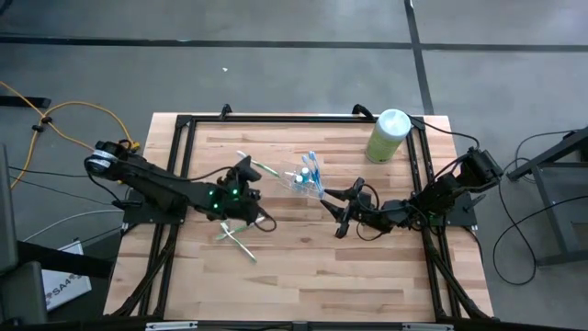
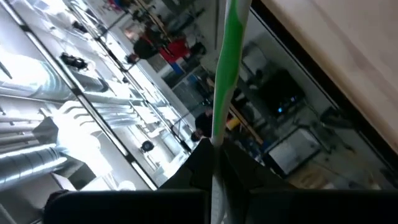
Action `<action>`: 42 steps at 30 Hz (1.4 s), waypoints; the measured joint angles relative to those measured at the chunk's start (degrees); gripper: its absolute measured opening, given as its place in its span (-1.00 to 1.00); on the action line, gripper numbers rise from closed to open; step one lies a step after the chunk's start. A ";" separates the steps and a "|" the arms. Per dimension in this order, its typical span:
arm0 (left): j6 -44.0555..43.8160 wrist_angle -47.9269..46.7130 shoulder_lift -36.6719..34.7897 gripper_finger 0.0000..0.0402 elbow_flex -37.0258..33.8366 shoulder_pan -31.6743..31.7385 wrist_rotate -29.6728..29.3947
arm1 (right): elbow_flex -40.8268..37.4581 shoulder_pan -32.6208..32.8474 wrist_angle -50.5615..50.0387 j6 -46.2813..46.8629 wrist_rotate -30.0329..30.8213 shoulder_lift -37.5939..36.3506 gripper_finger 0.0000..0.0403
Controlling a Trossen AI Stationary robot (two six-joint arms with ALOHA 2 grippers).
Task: Pick & Place toothbrushing station
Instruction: Put the top green toothbrush into the transparent organizer
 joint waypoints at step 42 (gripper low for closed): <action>37.23 30.47 0.37 -0.99 -2.23 15.08 22.72 | -0.03 0.00 -2.51 0.00 0.02 0.00 -0.26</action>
